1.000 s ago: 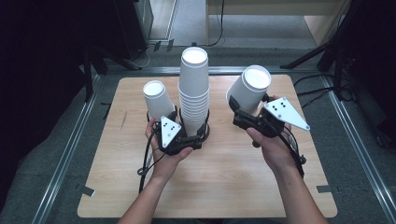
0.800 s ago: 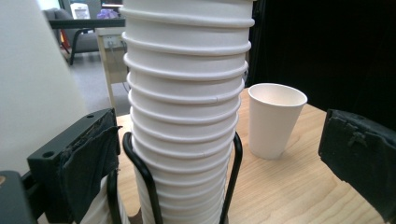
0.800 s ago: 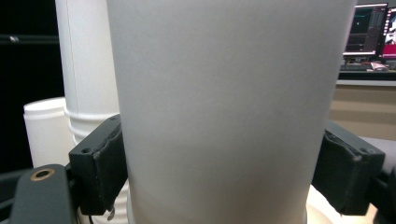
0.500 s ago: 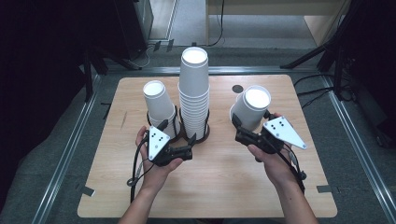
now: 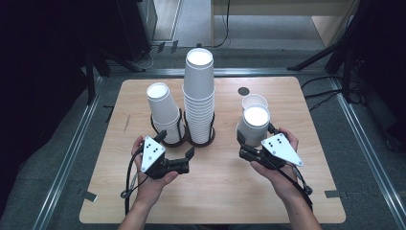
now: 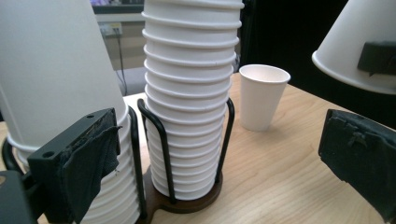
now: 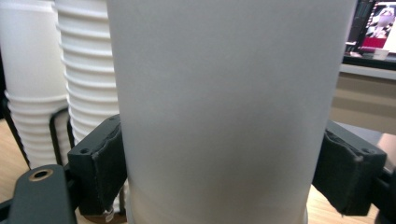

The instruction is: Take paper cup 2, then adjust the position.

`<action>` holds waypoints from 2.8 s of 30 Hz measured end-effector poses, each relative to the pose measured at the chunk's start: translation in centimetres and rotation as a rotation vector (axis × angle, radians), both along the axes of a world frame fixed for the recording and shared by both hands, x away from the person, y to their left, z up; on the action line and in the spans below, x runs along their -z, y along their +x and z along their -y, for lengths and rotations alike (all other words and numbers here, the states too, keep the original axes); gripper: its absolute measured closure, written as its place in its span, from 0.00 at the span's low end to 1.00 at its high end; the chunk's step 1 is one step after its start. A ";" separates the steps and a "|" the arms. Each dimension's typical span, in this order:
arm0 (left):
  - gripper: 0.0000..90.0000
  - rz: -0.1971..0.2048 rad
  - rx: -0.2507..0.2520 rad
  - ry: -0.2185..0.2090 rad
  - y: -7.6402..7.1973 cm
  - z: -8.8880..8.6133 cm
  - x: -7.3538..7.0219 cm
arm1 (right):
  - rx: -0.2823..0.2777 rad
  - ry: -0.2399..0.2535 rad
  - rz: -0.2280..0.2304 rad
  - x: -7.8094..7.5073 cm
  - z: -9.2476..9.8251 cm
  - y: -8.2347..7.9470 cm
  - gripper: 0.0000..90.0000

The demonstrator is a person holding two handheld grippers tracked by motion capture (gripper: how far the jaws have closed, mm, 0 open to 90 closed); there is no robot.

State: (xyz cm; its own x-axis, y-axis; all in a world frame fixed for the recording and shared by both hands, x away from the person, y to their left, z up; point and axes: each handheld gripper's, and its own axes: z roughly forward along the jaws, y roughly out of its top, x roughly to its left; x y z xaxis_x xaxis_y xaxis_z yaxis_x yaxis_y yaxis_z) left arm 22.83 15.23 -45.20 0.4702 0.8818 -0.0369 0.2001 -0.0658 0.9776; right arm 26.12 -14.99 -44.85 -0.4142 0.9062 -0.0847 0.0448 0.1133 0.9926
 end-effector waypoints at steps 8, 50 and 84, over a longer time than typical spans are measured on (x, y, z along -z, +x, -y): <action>0.00 -0.038 0.039 0.003 0.3 0.1 0.3 | 0.026 -0.133 0.018 1.9 -0.9 -0.2 0.16; 0.00 -0.157 0.252 0.044 0.0 2.1 -0.3 | 0.060 -0.718 0.286 6.8 -4.1 -1.0 0.15; 0.00 -0.247 0.363 0.102 -0.1 4.1 0.0 | -0.132 -0.807 0.404 7.8 -7.2 -3.8 0.15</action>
State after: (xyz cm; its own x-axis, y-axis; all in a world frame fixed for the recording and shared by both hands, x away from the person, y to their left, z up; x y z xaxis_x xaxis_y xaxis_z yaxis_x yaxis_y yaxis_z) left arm 22.69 11.17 -45.15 0.7377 0.6664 -0.1082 0.3729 -0.2687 0.8881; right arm 22.34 -7.75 -52.65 -0.3115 0.4558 -0.8338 -0.3520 0.7597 0.5468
